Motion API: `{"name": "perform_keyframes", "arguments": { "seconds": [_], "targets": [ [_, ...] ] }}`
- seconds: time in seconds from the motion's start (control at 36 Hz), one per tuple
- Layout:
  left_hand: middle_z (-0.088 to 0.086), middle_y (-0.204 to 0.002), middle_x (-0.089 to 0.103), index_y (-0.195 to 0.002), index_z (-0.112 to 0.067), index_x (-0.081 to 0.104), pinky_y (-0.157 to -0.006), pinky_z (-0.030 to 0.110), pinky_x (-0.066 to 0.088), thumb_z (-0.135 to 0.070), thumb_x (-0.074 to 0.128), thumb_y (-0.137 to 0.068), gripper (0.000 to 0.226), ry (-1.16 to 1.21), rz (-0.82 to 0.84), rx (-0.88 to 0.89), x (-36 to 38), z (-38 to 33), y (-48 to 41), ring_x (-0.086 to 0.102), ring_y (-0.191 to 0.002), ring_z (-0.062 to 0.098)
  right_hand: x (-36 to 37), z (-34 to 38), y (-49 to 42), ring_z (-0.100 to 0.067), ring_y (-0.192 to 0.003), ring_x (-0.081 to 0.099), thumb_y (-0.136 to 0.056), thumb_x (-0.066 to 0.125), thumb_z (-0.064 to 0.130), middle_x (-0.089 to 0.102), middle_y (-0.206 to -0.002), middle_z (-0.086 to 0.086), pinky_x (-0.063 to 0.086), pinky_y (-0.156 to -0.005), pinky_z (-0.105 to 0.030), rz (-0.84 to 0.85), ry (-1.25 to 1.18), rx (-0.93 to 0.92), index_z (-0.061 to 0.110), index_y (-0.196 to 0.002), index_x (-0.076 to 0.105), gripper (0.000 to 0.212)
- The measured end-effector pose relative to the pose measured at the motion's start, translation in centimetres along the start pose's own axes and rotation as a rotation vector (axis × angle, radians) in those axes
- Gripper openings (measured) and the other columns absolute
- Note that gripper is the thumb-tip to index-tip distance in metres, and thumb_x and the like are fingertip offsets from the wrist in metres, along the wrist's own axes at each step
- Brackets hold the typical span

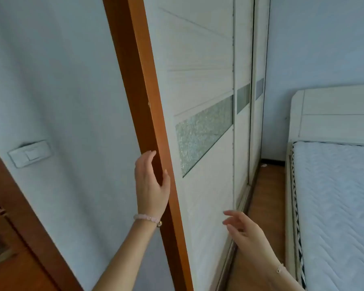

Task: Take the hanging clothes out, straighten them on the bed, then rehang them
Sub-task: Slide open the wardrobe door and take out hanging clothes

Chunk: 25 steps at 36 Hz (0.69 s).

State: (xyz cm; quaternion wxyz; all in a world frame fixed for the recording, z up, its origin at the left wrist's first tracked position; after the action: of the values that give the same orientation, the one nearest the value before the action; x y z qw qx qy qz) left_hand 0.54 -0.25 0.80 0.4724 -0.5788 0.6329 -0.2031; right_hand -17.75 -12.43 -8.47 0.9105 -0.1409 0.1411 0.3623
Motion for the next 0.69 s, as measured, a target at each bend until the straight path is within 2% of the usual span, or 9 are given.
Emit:
{"name": "perform_keyframes", "arguments": {
  "seconds": [0.08,0.22,0.31,0.42,0.5,0.56,0.61,0.64,0.69],
  "targets": [
    [0.015,-0.151,0.028,-0.145,-0.004,0.028,-0.112,0.034,0.031,-0.014,0.063,-0.087,0.068,-0.034,0.022,-0.087,0.9,0.6,-0.9,0.029,-0.14,0.027,0.9,1.6,-1.9,-0.003,-0.105,0.057,-0.097,0.052,0.012,0.06,-0.115,0.013,0.049,-0.096,-0.02,0.057,0.035,-0.052,0.034,-0.125,0.047,0.036],
    [0.012,-0.158,0.008,-0.15,-0.005,0.006,-0.116,0.04,0.022,-0.028,0.07,-0.082,0.097,-0.038,0.059,-0.215,2.3,1.8,-1.7,0.011,-0.146,0.027,2.9,2.9,-4.9,-0.003,-0.127,0.048,-0.098,0.051,0.022,0.048,-0.139,0.016,0.039,-0.108,-0.022,0.105,0.164,-0.161,0.033,-0.142,0.038,0.047],
    [0.012,-0.158,0.007,-0.151,-0.006,0.004,-0.116,0.046,0.027,-0.03,0.071,-0.081,0.099,-0.029,0.032,-0.216,3.0,2.2,-1.6,0.011,-0.146,0.028,3.7,3.3,-6.8,-0.005,-0.136,0.041,-0.099,0.049,0.026,0.04,-0.149,0.016,0.036,-0.115,-0.026,0.111,0.187,-0.215,0.036,-0.145,0.034,0.05],
    [0.008,-0.158,0.008,-0.151,-0.014,0.002,-0.107,0.052,0.04,-0.038,0.067,-0.082,0.098,-0.005,-0.01,-0.208,3.8,2.7,-1.2,0.019,-0.145,0.03,4.8,4.3,-9.8,-0.006,-0.138,0.039,-0.1,0.048,0.027,0.037,-0.151,0.016,0.034,-0.114,-0.024,0.13,0.179,-0.285,0.037,-0.147,0.03,0.051],
    [0.001,-0.158,0.004,-0.148,-0.028,-0.009,-0.103,0.053,0.044,-0.05,0.056,-0.082,0.095,-0.022,-0.035,-0.178,4.3,3.0,-0.9,0.021,-0.144,0.032,5.7,5.6,-12.1,-0.001,-0.14,0.032,-0.1,0.048,0.027,0.031,-0.153,0.02,0.029,-0.112,-0.018,0.153,0.13,-0.368,0.038,-0.149,0.025,0.055],
    [-0.005,-0.157,0.003,-0.146,-0.039,-0.014,-0.1,0.053,0.047,-0.053,0.052,-0.082,0.092,-0.023,-0.048,-0.157,4.6,3.1,-0.9,0.023,-0.143,0.032,6.5,6.3,-13.5,0.008,-0.138,0.024,-0.099,0.049,0.029,0.025,-0.149,0.028,0.022,-0.109,-0.006,0.16,0.107,-0.445,0.043,-0.147,0.02,0.057],
    [-0.007,-0.156,0.006,-0.145,-0.044,-0.008,-0.097,0.053,0.049,-0.058,0.052,-0.081,0.089,-0.036,-0.068,-0.155,4.7,3.3,-0.9,0.027,-0.142,0.032,7.3,6.7,-14.8,0.012,-0.135,0.021,-0.097,0.052,0.031,0.02,-0.142,0.035,0.017,-0.101,0.006,0.172,0.069,-0.493,0.048,-0.141,0.015,0.059],
    [-0.007,-0.155,0.008,-0.144,-0.045,-0.005,-0.095,0.053,0.05,-0.061,0.052,-0.079,0.088,-0.049,-0.082,-0.161,4.8,3.3,-0.9,0.03,-0.14,0.033,7.6,6.7,-15.4,0.012,-0.134,0.024,-0.095,0.055,0.033,0.021,-0.14,0.036,0.02,-0.099,0.007,0.17,0.04,-0.509,0.047,-0.139,0.016,0.061],
    [-0.007,-0.153,0.012,-0.142,-0.044,-0.004,-0.092,0.052,0.053,-0.061,0.05,-0.077,0.086,-0.065,-0.102,-0.175,5.0,3.4,-0.9,0.035,-0.137,0.033,8.0,6.3,-16.6,0.008,-0.133,0.034,-0.088,0.062,0.044,0.028,-0.136,0.036,0.031,-0.106,-0.003,0.149,-0.026,-0.542,0.043,-0.141,0.023,0.066]
  ]
}}
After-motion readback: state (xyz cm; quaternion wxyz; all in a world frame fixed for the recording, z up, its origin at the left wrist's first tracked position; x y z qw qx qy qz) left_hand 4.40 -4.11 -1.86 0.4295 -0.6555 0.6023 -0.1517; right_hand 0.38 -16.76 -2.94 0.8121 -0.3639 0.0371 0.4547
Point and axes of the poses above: each hand's wrist, its own y-axis away from the middle knuckle, its own x-axis out of the palm, z = x × y, the point moved 1 cm from there along -y, towards the middle knuckle
